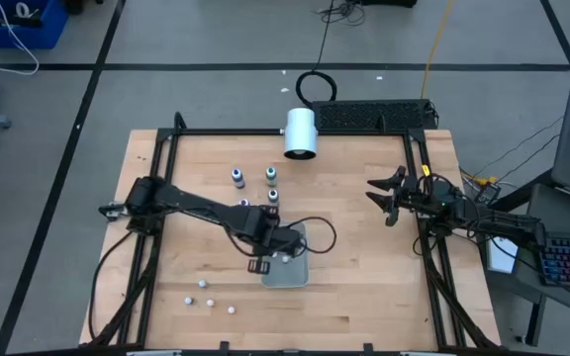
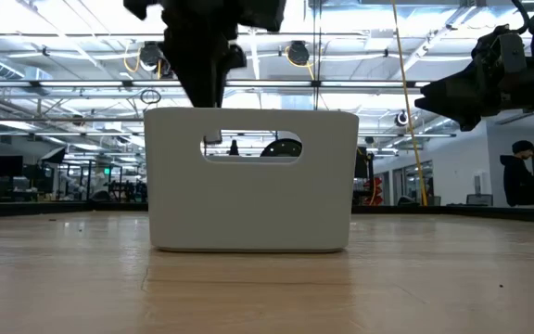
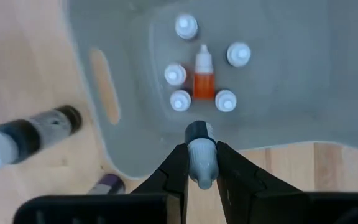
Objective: Pick & Place food coloring
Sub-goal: Put the small black food coloring bottle into the gray bin
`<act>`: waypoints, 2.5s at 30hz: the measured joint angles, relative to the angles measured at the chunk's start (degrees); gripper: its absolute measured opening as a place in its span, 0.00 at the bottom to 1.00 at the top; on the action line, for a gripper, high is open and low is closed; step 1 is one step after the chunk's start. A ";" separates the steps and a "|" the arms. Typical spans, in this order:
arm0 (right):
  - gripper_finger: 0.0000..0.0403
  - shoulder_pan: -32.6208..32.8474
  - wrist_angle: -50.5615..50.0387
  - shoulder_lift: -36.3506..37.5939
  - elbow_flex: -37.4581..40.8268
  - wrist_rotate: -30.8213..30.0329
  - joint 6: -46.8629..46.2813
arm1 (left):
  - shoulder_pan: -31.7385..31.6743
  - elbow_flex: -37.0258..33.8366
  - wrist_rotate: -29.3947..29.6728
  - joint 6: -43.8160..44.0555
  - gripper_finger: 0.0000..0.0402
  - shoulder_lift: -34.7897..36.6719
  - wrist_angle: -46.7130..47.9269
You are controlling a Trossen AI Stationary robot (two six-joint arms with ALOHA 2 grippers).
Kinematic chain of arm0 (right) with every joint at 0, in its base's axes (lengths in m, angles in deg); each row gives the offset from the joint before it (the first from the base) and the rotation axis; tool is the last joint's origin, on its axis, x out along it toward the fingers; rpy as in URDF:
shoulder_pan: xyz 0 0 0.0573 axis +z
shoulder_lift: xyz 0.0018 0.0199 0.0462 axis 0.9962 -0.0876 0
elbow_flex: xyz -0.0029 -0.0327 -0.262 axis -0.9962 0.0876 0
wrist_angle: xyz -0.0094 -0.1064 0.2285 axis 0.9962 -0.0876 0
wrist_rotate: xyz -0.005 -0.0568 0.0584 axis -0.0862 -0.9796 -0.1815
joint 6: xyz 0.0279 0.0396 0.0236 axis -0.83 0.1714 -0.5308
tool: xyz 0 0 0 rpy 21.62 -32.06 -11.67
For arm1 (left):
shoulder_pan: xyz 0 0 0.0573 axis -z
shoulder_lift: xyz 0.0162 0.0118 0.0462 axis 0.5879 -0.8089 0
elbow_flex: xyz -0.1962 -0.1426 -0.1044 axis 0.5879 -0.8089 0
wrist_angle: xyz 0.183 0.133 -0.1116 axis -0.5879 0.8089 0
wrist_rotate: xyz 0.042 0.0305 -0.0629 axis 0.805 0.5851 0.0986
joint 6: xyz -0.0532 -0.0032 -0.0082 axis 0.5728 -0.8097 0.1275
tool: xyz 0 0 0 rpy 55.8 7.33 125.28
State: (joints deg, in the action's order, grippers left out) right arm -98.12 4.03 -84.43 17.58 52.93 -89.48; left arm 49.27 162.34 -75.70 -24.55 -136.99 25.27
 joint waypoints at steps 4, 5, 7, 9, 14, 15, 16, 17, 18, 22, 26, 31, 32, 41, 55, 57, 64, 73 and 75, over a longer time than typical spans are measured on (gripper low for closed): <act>0.42 0.00 0.00 -0.02 0.00 0.00 0.00 | -0.65 -1.76 -2.27 -1.15 0.15 -1.58 -1.30; 0.42 0.02 0.04 0.01 0.01 0.01 0.00 | -0.66 -2.17 -2.67 -1.54 0.15 -1.69 -1.85; 0.42 0.01 0.01 -0.24 0.01 -0.01 0.00 | -0.64 -2.98 -3.48 -2.05 0.15 -1.74 -3.54; 0.42 0.02 0.02 -0.24 0.02 0.00 0.00 | -0.59 -3.62 -4.47 -2.21 0.15 -1.70 -5.55; 0.42 0.02 0.02 -0.26 0.00 0.00 0.00 | -0.59 -3.79 -4.57 -2.32 0.15 -1.65 -5.89; 0.42 0.00 0.00 -0.26 0.00 0.00 0.00 | -0.59 -3.79 -4.58 -2.32 0.15 -1.65 -6.01; 0.42 0.02 0.02 -0.26 0.00 0.00 0.00 | -0.58 -3.79 -4.59 -2.31 0.15 -1.65 -6.14; 0.42 0.01 0.02 -0.26 0.01 -0.01 0.00 | -0.43 -3.79 -4.59 -2.30 0.15 -1.65 -6.29; 0.42 0.02 0.02 -0.26 0.00 0.00 0.00 | -0.32 -3.79 -4.59 -2.28 0.15 -1.65 -6.33; 0.42 0.02 0.02 -0.26 0.00 0.00 0.00 | 0.67 -3.79 -4.46 -2.20 0.15 -1.65 -5.95; 0.42 0.02 0.02 -0.26 0.00 0.00 0.00 | 1.30 -3.79 -3.38 -1.25 0.15 -1.65 -4.69; 0.42 0.00 0.02 -0.26 0.01 0.00 0.00 | 1.91 -3.12 -2.83 0.62 0.15 -1.59 -2.51; 0.42 0.02 0.02 -0.26 0.00 -0.01 0.00 | 2.05 -3.12 -4.01 0.73 0.15 -1.59 -2.55; 0.42 0.02 0.02 -0.26 0.00 -0.02 0.00 | 3.19 -3.16 -9.83 0.73 0.15 -3.01 -8.16; 0.42 0.02 0.02 -0.42 0.01 -0.01 0.00 | 3.32 -3.16 -9.60 -0.46 0.15 -7.87 -10.79; 0.42 0.02 0.02 -0.42 0.02 0.00 0.00 | 3.28 -3.18 -9.38 -0.46 0.15 -8.74 -10.57; 0.42 0.02 0.02 -0.42 0.01 0.00 0.00 | 3.28 -3.14 -6.66 0.54 0.15 -8.97 -10.17; 0.42 0.02 0.02 -0.42 0.00 0.00 0.00 | 3.52 -3.16 -6.90 2.53 0.21 -8.97 -10.15; 0.42 0.01 0.02 -0.42 0.01 -0.01 0.00 | 3.75 -3.18 -6.91 2.65 0.30 -9.00 -10.15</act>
State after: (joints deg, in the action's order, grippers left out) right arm -98.11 4.05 -84.84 17.59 52.92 -89.48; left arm 53.01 159.16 -82.60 -21.90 -145.98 15.11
